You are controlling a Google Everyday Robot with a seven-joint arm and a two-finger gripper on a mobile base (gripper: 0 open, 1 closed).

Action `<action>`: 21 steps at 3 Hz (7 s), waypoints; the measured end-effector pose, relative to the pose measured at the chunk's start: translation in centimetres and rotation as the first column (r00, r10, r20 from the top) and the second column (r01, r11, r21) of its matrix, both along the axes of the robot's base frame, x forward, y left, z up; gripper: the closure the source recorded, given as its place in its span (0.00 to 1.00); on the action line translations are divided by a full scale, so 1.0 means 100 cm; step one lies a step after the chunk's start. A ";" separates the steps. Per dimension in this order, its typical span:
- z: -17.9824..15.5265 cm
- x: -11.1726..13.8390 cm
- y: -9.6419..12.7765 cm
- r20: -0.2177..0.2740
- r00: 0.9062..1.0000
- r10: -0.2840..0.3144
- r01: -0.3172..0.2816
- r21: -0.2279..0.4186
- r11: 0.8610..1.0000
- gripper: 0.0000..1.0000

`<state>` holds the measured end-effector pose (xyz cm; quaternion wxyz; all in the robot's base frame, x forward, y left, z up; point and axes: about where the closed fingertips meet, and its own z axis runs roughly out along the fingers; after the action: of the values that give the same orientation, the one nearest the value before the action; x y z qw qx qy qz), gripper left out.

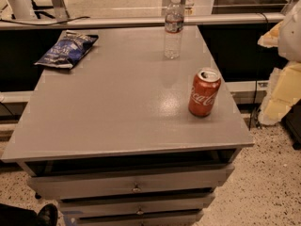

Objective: Move coke can near blue chip bag

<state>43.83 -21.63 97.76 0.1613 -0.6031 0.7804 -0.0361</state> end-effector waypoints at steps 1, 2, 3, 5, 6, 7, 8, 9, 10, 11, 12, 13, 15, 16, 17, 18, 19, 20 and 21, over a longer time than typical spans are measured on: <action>0.000 0.000 0.000 0.000 1.000 0.000 0.000 0.000 1.000 0.00; 0.002 -0.001 -0.001 0.008 1.000 -0.007 0.006 0.022 1.000 0.00; -0.021 -0.002 -0.005 0.000 0.999 -0.047 0.046 0.131 0.990 0.00; -0.069 0.026 0.018 0.035 0.992 -0.118 0.085 0.501 0.862 0.00; -0.083 0.047 0.029 0.068 0.985 -0.159 0.076 0.654 0.752 0.00; -0.089 0.061 0.051 0.093 0.980 -0.178 0.045 0.765 0.643 0.00; -0.098 0.071 0.071 0.108 0.976 -0.188 0.013 0.837 0.548 0.00; -0.106 0.076 0.080 0.128 0.972 -0.199 -0.016 0.875 0.483 0.17; -0.105 0.080 0.081 0.149 0.967 -0.205 -0.041 0.890 0.453 0.39; -0.091 0.085 0.089 0.168 0.964 -0.204 -0.064 0.898 0.436 0.63; -0.065 0.093 0.108 0.167 0.962 -0.216 -0.067 0.911 0.407 0.86; -0.020 0.104 0.121 0.151 0.962 -0.226 -0.050 0.916 0.398 1.00; -0.016 0.121 0.150 0.185 0.964 -0.190 -0.101 0.919 0.381 1.00; -0.021 0.159 0.204 0.223 0.964 -0.143 -0.159 0.920 0.359 1.00; -0.023 0.198 0.269 0.262 0.961 -0.088 -0.216 0.910 0.355 1.00; -0.036 0.228 0.333 0.284 0.958 -0.038 -0.252 0.898 0.361 1.00; -0.049 0.253 0.378 0.293 0.956 -0.011 -0.269 0.892 0.364 1.00; -0.065 0.273 0.405 0.288 0.958 -0.005 -0.266 0.891 0.368 1.00; -0.079 0.282 0.420 0.280 0.960 0.003 -0.261 0.891 0.372 1.00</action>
Offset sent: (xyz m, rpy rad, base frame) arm -0.0016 -0.0039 -0.0012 0.0548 0.0031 -0.0153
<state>72.01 20.35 89.85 0.5604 -0.4638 0.5928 0.3457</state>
